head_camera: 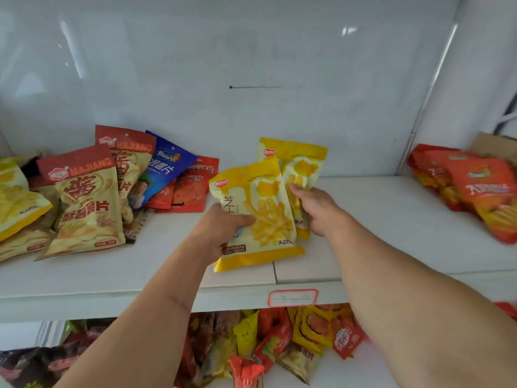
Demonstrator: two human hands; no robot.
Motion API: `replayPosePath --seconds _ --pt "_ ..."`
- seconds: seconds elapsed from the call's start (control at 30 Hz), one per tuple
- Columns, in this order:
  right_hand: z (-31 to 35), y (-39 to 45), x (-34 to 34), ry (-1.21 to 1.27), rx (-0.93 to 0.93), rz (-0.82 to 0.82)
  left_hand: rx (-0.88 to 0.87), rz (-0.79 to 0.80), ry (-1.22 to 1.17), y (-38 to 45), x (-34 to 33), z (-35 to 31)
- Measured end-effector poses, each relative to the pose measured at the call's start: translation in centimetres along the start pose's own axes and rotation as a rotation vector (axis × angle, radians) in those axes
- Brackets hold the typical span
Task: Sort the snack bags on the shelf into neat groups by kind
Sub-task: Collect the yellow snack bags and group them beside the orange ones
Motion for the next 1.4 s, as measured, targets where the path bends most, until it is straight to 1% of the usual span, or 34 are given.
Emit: replayPosePath --seconds 0.13,0.27,0.47,0.57,0.67,0.93,1.03,1.13,1.27,1.4 --pt "1.1 0.6 5.6 0.006 0.065 -0.045 -0.007 0.122 -0.012 1.2 -4.6 -0.3" --pt "2.2 2.3 12.0 -0.036 0.131 -0.136 0.006 0.161 -0.058 3.1 -10.0 -0.6" --pt "3.0 7.4 21.7 -0.103 0.17 -0.203 -0.028 0.242 -0.102 5.5 -19.4 -2.0" --pt "3.1 10.5 26.1 -0.103 0.16 -0.196 -0.038 0.243 -0.119 6.7 -23.6 -2.7" --pt "3.6 12.3 29.0 -0.146 0.181 -0.157 -0.033 0.213 -0.137 8.1 -26.8 -2.9" --pt "3.5 17.1 32.4 -0.208 0.167 -0.089 0.005 0.129 -0.111 10.7 -31.8 -2.9" --pt "3.2 18.5 33.1 -0.211 0.163 -0.109 0.017 0.128 -0.07 11.8 -33.2 -2.9" --pt "3.2 19.0 33.2 -0.206 0.086 -0.13 0.021 0.122 -0.029 12.9 -34.5 -2.8" --pt "3.2 19.6 33.3 -0.242 0.054 -0.122 -0.026 0.024 0.033 14.2 -36.4 -2.5" --pt "2.8 19.7 33.6 -0.187 0.03 -0.076 -0.068 -0.069 0.106 14.8 -38.2 -2.7"
Point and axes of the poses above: each hand's wrist, its own y-axis towards the middle knuckle, its own x-axis out of the back of the hand, z = x × y, the point moved 3 cm from there along y, towards the middle knuckle, and after that the axes turned 7 degrees about x, right-handed, at the moved point
